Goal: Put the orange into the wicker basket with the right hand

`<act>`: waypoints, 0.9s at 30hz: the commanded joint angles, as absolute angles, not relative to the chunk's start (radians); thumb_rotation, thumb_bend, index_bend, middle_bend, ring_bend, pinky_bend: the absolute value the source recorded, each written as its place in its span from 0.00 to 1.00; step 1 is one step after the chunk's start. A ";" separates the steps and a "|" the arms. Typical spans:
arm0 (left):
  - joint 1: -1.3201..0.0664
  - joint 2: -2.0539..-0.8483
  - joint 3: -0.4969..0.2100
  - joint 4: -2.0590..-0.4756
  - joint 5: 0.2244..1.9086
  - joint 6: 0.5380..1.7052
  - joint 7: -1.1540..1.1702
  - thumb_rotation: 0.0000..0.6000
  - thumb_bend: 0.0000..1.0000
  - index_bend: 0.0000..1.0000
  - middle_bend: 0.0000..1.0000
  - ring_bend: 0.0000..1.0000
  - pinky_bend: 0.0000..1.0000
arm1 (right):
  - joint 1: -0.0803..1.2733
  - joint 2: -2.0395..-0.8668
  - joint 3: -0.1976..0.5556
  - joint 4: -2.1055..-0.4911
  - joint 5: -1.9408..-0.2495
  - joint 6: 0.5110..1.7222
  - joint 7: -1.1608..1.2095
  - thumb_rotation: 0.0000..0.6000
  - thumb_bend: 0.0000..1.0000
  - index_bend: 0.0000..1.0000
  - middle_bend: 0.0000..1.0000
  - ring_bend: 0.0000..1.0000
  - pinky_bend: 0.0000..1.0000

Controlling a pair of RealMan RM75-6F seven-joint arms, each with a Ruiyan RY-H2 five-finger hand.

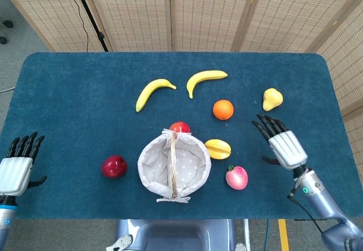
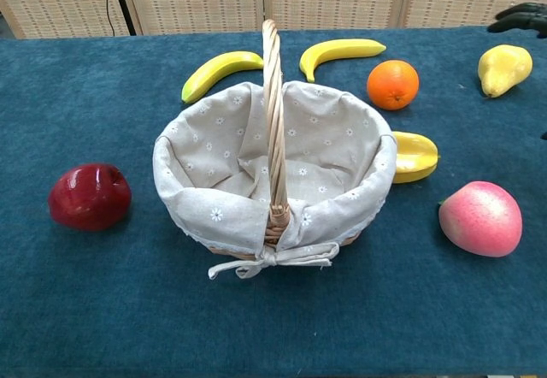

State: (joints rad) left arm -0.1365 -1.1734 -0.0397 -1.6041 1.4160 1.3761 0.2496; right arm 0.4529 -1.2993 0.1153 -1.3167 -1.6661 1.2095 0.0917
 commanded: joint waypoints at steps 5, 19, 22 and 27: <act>-0.145 -1.180 -0.035 -1.589 1.405 1.353 0.238 1.00 0.00 0.00 0.00 0.00 0.00 | 0.643 -1.429 0.169 -1.182 -1.649 1.042 0.166 1.00 0.09 0.00 0.02 0.05 0.14; -0.149 -1.178 -0.036 -1.577 1.390 1.345 0.219 1.00 0.00 0.00 0.00 0.00 0.00 | 0.854 -1.628 0.188 -0.876 -1.583 0.862 0.304 1.00 0.09 0.02 0.03 0.05 0.14; -0.151 -1.179 -0.035 -1.576 1.388 1.340 0.218 1.00 0.00 0.00 0.00 0.00 0.00 | 0.887 -1.659 0.192 -0.815 -1.565 0.827 0.319 1.00 0.09 0.03 0.02 0.05 0.14; -0.151 -1.177 -0.035 -1.578 1.388 1.342 0.215 1.00 0.00 0.00 0.00 0.00 0.00 | 0.928 -1.706 0.197 -0.727 -1.534 0.777 0.356 1.00 0.09 0.05 0.02 0.04 0.14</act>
